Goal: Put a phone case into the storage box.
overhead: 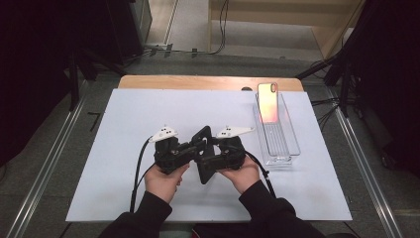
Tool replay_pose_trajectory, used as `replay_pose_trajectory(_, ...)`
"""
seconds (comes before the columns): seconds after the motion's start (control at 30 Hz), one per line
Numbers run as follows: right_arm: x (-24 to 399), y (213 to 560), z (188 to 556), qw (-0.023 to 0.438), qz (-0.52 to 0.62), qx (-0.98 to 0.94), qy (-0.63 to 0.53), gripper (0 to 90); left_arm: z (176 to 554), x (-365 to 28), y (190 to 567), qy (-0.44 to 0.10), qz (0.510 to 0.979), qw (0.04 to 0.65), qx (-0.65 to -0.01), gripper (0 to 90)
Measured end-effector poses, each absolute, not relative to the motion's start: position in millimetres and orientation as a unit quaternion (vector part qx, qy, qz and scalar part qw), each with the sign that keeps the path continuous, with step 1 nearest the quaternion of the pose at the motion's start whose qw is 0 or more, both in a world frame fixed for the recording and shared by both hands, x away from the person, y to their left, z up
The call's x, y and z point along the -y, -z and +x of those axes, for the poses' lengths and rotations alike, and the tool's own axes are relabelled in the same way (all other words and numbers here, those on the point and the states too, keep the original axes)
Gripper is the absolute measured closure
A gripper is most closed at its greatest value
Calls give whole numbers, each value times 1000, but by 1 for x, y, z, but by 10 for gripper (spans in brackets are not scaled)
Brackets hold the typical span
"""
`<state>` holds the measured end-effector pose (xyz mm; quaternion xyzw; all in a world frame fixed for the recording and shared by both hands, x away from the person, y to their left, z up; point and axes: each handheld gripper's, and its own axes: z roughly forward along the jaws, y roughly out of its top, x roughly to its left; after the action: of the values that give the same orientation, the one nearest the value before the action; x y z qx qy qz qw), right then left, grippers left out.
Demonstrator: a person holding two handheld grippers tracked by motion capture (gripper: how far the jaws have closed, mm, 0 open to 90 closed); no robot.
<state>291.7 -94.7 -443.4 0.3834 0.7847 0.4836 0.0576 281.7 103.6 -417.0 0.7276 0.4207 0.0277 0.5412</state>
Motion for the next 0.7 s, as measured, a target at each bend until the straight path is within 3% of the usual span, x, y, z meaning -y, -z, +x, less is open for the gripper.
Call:
replay_pose_trajectory(0.13, 95, 442, 291, 54, 384, -785, -484, 113, 281, -104, 415, -26, 727, 542, -421, 766)
replay_pose_trajectory(0.6, 103, 446, 296, 67, 394, -787, -470, 114, 279, -113, 398, -25, 724, 545, -423, 524)
replay_pose_trajectory(0.7, 107, 447, 298, 71, 402, -785, -466, 114, 281, -118, 399, -5, 723, 543, -427, 491)
